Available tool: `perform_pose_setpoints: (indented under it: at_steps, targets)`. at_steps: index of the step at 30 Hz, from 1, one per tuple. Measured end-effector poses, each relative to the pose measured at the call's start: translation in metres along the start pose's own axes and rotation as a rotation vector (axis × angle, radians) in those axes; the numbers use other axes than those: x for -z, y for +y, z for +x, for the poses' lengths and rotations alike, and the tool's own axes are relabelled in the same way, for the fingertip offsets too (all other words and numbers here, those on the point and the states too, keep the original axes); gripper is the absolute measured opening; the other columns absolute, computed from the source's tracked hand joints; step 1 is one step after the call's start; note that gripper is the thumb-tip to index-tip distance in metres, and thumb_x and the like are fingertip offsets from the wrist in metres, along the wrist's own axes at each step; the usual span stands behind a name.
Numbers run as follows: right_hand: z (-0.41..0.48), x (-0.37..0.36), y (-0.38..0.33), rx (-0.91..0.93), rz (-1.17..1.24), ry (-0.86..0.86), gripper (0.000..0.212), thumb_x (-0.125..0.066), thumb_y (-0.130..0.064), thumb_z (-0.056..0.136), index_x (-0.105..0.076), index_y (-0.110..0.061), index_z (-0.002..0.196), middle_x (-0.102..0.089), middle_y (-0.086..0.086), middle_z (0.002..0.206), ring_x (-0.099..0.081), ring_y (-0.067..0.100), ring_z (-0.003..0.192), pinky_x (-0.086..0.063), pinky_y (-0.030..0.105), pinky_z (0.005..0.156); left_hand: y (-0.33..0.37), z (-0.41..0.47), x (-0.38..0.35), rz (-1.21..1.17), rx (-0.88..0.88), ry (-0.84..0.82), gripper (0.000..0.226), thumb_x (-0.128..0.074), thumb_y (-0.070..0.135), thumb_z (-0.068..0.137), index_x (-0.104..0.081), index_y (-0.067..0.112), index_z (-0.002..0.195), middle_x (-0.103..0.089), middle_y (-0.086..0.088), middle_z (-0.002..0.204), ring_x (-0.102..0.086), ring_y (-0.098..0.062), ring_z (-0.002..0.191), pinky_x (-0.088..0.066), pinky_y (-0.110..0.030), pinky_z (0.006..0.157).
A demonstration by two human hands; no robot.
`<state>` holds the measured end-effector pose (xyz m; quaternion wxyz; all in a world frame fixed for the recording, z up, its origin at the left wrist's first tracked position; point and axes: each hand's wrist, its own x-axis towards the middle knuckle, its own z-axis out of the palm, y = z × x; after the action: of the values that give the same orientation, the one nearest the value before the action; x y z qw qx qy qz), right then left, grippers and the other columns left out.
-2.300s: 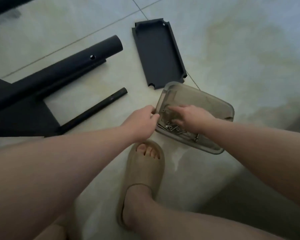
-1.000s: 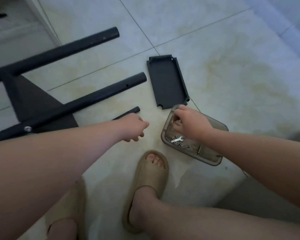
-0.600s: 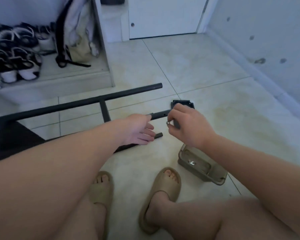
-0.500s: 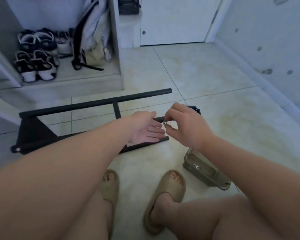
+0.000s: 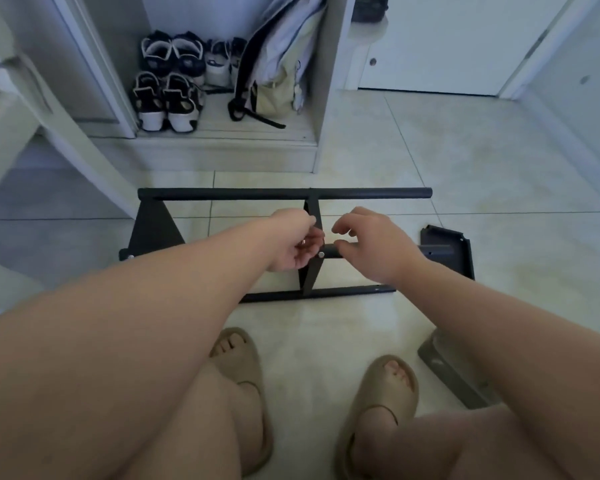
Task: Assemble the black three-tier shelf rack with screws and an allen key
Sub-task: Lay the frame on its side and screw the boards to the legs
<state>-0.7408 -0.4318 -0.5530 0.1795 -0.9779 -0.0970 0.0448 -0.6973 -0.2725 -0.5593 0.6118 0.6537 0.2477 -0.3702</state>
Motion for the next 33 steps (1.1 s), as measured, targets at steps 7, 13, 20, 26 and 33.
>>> perform_pose_setpoints:
  at_steps: [7, 13, 20, 26, 33]
  targets:
    - [0.037, -0.040, 0.032, -0.093, -0.117, -0.296, 0.038, -0.059, -0.048, 0.096, -0.060, -0.023, 0.125, -0.054, -0.003, 0.112, -0.053, 0.024, 0.109, -0.046, 0.042, 0.092, 0.009, 0.058, 0.029, 0.606, -0.188, 0.190, 0.020, -0.053, 0.028, 0.098, -0.061, 0.012, 0.089, -0.051, -0.002, 0.074, -0.043, -0.014, 0.055, -0.035, -0.024, 0.050]
    - [0.058, -0.060, 0.046, -0.119, -0.049, -0.371, 0.039, -0.062, -0.058, 0.092, -0.067, -0.022, 0.107, -0.065, -0.004, 0.094, -0.061, 0.021, 0.088, -0.054, 0.044, 0.084, 0.012, 0.095, 0.023, 0.761, -0.290, 0.149, 0.041, -0.055, 0.050, 0.092, -0.075, 0.016, 0.102, -0.058, -0.001, 0.075, -0.053, -0.018, 0.067, -0.043, -0.030, 0.068]
    - [0.061, -0.066, 0.055, -0.153, 0.059, -0.334, 0.035, -0.068, -0.060, 0.086, -0.067, -0.028, 0.101, -0.067, -0.007, 0.090, -0.063, 0.017, 0.085, -0.056, 0.043, 0.082, 0.001, 0.114, 0.016, 0.776, -0.332, 0.037, 0.034, -0.060, 0.043, 0.092, -0.069, 0.013, 0.078, -0.055, 0.001, 0.066, -0.048, -0.020, 0.063, -0.036, -0.031, 0.061]
    - [0.030, -0.066, 0.043, -0.149, 0.004, -0.419, 0.036, -0.070, -0.063, 0.083, -0.062, -0.027, 0.083, -0.065, -0.007, 0.080, -0.059, 0.015, 0.076, -0.049, 0.034, 0.068, -0.012, 0.107, 0.012, 0.821, -0.179, -0.159, 0.035, -0.058, 0.037, 0.098, -0.072, 0.005, 0.094, -0.044, 0.000, 0.062, -0.037, -0.016, 0.052, -0.030, -0.025, 0.050]
    - [-0.036, -0.071, 0.028, -0.186, -0.049, -0.477, 0.034, -0.066, -0.065, 0.084, -0.045, -0.041, 0.072, -0.056, -0.017, 0.073, -0.054, 0.007, 0.069, -0.037, 0.028, 0.056, -0.039, 0.085, -0.004, 0.935, 0.047, -0.446, 0.026, -0.050, 0.023, 0.102, -0.070, 0.008, 0.099, -0.036, 0.008, 0.049, -0.033, -0.009, 0.043, -0.026, -0.022, 0.050]
